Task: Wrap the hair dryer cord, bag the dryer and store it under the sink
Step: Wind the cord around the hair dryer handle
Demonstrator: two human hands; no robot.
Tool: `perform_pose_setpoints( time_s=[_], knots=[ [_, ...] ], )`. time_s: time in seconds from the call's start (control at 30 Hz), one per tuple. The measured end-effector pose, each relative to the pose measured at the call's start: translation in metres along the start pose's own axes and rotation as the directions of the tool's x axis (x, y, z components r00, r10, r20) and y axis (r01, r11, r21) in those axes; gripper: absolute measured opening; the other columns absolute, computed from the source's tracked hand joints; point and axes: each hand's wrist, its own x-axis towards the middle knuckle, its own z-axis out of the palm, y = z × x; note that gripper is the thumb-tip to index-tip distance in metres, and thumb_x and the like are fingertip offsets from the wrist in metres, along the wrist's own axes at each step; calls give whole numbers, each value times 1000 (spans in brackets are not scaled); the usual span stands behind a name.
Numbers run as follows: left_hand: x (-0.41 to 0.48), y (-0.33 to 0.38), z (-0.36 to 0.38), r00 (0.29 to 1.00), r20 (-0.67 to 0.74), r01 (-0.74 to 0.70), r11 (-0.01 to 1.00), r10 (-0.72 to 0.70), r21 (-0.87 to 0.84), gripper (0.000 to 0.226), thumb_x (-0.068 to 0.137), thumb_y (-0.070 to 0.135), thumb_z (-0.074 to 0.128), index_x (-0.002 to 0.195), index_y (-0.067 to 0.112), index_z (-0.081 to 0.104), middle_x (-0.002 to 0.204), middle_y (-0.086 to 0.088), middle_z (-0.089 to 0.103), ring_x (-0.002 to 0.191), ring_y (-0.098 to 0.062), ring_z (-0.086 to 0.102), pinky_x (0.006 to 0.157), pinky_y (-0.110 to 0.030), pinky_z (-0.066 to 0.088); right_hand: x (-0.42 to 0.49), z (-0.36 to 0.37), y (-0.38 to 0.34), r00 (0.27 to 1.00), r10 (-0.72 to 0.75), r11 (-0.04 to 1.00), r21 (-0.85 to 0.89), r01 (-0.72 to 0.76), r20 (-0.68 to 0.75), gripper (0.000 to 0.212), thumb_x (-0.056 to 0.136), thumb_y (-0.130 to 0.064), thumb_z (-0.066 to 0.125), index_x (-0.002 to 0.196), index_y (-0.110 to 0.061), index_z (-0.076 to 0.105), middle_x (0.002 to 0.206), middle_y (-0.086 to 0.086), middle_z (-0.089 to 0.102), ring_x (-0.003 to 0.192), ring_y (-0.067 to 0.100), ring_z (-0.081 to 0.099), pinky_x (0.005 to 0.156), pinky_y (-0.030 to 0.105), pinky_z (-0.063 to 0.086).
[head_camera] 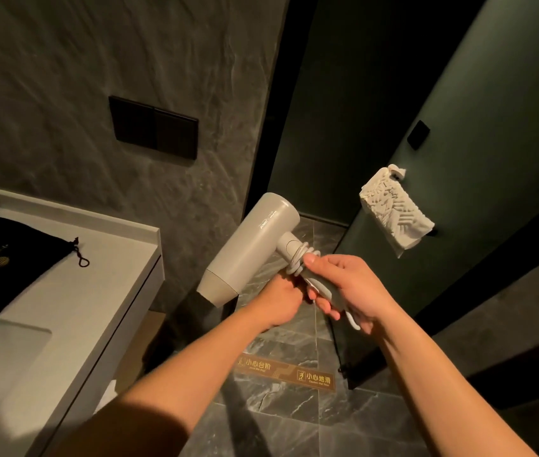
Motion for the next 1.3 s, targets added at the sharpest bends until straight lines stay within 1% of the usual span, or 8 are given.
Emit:
perform_pose_setpoints(
  time_s=[0.2, 0.3, 0.53, 0.67, 0.83, 1.0, 1.1, 1.3],
  knots=[
    [-3, 3, -17, 998, 55, 15, 963, -30, 269, 24, 101, 24, 46, 80, 21, 57, 64, 7, 50, 56, -10, 44, 58, -32, 37, 5, 0, 10, 986, 34, 995, -82, -48, -163, 60, 92, -45, 75, 91, 15, 70, 61, 15, 69, 45, 22, 57, 42, 28, 47],
    [-15, 6, -20, 997, 52, 26, 915, -52, 402, 26, 103, 22, 43, 94, 11, 64, 65, 11, 47, 55, -3, 43, 53, -23, 34, 15, 6, 25, 959, 38, 997, -51, -54, -283, 52, 89, -37, 79, 99, 13, 67, 63, 14, 72, 47, 21, 61, 44, 30, 48],
    [-46, 28, -47, 986, 106, -5, 619, -126, 785, 28, 102, 36, 42, 89, 18, 59, 88, -4, 65, 78, -22, 63, 71, -43, 56, 36, 9, 52, 932, 121, 981, -100, -164, -342, 30, 93, -22, 60, 102, 6, 63, 65, 12, 68, 40, 14, 54, 42, 26, 40],
    [-47, 75, -80, 995, 100, -80, 441, -23, 894, 32, 98, 42, 51, 69, 28, 47, 80, 4, 57, 79, -24, 61, 65, -36, 46, 35, 10, 66, 956, 94, 959, -231, -162, -279, 29, 95, -27, 61, 108, -1, 60, 70, 9, 70, 44, 12, 49, 41, 26, 37],
    [-22, 112, -106, 977, 170, -193, 186, 131, 963, 25, 96, 46, 56, 80, 27, 57, 75, 6, 56, 76, -21, 60, 64, -36, 46, 23, 16, 68, 999, 37, 924, -380, -41, -17, 14, 101, -29, 58, 106, -18, 63, 90, 10, 74, 55, 7, 57, 43, 25, 43],
    [9, 114, -124, 937, 287, -301, 43, 196, 953, 36, 91, 57, 58, 82, 23, 61, 76, 4, 62, 72, -22, 62, 59, -35, 45, 15, 19, 62, 987, 44, 966, -259, -3, 154, 27, 95, -26, 61, 103, -1, 67, 76, 14, 73, 57, 23, 55, 53, 34, 39],
    [23, 102, -124, 919, 342, -369, 125, 195, 921, 47, 84, 66, 59, 76, 20, 60, 69, 4, 61, 65, -18, 59, 56, -35, 48, 9, 14, 57, 945, 45, 986, -167, 10, 324, 34, 90, -27, 63, 103, 4, 67, 78, 19, 70, 59, 28, 57, 51, 30, 41],
    [32, 28, -110, 957, 269, -127, 688, -104, 715, 42, 88, 46, 69, 61, 16, 57, 59, 4, 51, 54, -9, 47, 57, -23, 41, -5, 12, 54, 870, -168, 964, 260, 48, 463, 26, 94, -18, 62, 104, 5, 69, 76, 24, 64, 44, 19, 47, 41, 23, 36]
  ],
)
